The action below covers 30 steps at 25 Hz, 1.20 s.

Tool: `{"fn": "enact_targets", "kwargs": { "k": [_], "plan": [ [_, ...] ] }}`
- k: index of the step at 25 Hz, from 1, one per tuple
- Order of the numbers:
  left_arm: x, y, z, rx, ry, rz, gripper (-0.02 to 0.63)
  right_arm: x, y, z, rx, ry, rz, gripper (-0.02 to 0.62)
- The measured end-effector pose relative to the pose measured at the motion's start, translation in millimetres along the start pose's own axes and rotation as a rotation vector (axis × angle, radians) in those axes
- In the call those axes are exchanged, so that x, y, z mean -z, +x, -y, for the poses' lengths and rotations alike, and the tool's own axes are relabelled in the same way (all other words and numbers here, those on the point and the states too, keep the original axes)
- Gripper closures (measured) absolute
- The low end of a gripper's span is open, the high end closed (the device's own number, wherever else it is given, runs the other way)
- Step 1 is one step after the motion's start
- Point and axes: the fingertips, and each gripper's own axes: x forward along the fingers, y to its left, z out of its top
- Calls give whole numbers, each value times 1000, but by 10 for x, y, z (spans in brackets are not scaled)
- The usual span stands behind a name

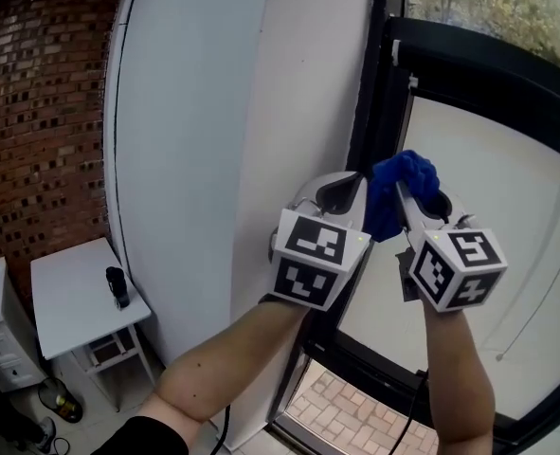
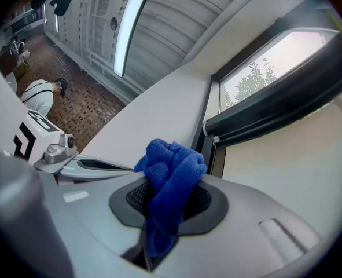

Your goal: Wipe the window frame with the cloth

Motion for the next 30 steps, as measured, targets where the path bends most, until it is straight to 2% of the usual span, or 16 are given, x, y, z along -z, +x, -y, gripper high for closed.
{"fn": "enact_targets", "kwargs": {
  "k": [5, 11, 14, 17, 20, 25, 30],
  "plan": [
    [-143, 189, -153, -23, 7, 0, 612, -208, 256, 190, 33, -29, -14, 511],
    [-380, 478, -198, -1, 6, 22, 614, -569, 673, 405, 80, -101, -16, 511],
    [-476, 618, -208, 9, 27, 32, 613, -764, 888, 495, 109, -160, -9, 511],
    [-554, 746, -281, 9, 41, 43, 614, -919, 1088, 583, 122, -177, -6, 511],
    [-626, 858, -402, -3, 46, 49, 614, -1007, 1257, 718, 153, -197, -20, 511],
    [-692, 978, -464, -9, 45, 70, 614, -1121, 1453, 864, 197, -303, -11, 511],
    [-689, 993, -480, 9, 43, 101, 614, -1159, 1569, 991, 235, -287, -17, 511]
  ]
}}
